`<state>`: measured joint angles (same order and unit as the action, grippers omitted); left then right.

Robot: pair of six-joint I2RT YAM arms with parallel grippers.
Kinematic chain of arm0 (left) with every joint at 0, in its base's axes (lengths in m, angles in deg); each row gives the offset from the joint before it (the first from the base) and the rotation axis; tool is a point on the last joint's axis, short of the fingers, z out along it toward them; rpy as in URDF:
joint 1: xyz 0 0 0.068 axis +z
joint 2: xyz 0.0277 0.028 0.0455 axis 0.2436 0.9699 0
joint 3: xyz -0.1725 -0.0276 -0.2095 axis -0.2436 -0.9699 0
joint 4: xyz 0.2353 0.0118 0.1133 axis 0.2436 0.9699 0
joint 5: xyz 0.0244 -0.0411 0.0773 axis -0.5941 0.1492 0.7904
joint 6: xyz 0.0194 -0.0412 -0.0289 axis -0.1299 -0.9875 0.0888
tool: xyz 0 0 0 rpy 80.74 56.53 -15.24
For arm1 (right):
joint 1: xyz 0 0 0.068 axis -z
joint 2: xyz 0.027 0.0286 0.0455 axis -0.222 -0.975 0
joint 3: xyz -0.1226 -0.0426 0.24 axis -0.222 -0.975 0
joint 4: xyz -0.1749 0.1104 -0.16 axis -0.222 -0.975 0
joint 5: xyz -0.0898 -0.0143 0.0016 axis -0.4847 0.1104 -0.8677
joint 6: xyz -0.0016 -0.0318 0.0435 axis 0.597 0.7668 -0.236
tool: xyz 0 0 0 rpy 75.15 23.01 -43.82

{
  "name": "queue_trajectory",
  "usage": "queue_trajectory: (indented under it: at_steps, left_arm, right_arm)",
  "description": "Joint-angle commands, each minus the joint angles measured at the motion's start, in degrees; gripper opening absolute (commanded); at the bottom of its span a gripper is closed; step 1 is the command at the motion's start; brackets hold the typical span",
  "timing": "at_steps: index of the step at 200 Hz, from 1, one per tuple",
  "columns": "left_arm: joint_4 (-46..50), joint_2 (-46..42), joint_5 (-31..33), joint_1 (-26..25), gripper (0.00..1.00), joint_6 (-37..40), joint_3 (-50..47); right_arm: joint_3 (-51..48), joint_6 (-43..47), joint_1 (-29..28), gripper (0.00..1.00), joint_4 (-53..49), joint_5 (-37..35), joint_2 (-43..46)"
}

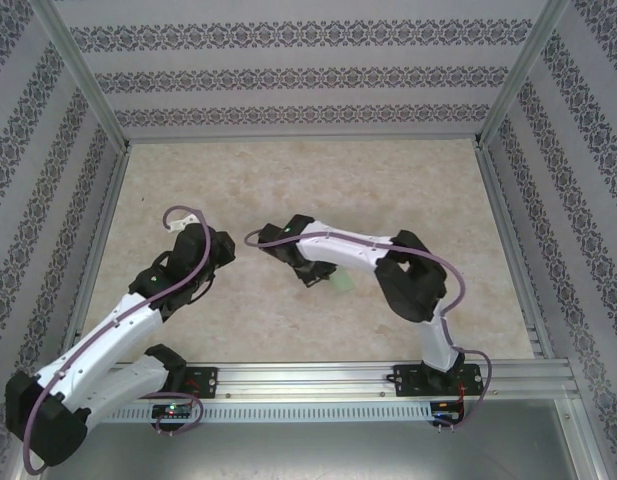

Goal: Fold a paper plane with a square sheet of paper (pick it up from the middle)
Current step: Turn over the paper at the center of the table.

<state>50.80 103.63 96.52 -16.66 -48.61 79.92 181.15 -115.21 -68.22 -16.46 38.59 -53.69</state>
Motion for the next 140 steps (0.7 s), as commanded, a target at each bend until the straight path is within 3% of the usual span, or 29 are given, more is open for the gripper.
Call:
queue_trajectory:
  at_steps: [1,14,30,45,73,98,118,140]
  left_arm:
    - [4.34,-2.54,3.62,0.79,0.23,0.24,-0.09]
    - [5.18,-3.79,4.13,0.82,0.23,0.19,-0.11]
    - [6.10,-5.19,4.91,0.89,0.24,0.21,0.20]
    - [6.21,-5.94,5.18,0.90,0.24,0.53,0.16]
    - [3.00,-4.42,2.55,0.95,0.25,1.36,-0.42]
    - [-7.20,3.09,-9.14,0.67,0.24,3.42,-0.75]
    - [-11.54,14.31,-18.17,-0.70,0.24,3.76,2.17]
    - [-9.34,26.22,-21.04,-4.25,0.30,3.94,7.67]
  right_arm:
    - [4.75,-1.64,-1.77,0.12,1.59,6.63,-3.11]
    - [5.95,-2.06,-2.75,0.26,3.77,9.92,-3.65]
    - [5.80,-2.69,-3.29,0.28,7.39,13.67,-1.71]
    - [2.14,-3.65,-2.86,0.47,13.09,16.35,3.14]
    - [-11.23,-5.74,2.44,0.49,25.13,21.29,16.11]
    - [-26.17,-7.13,12.72,0.50,37.86,32.14,26.49]
    - [-33.23,-6.47,20.71,0.47,44.07,37.36,28.67]
    - [-35.57,-4.04,26.08,0.46,47.68,42.96,27.37]
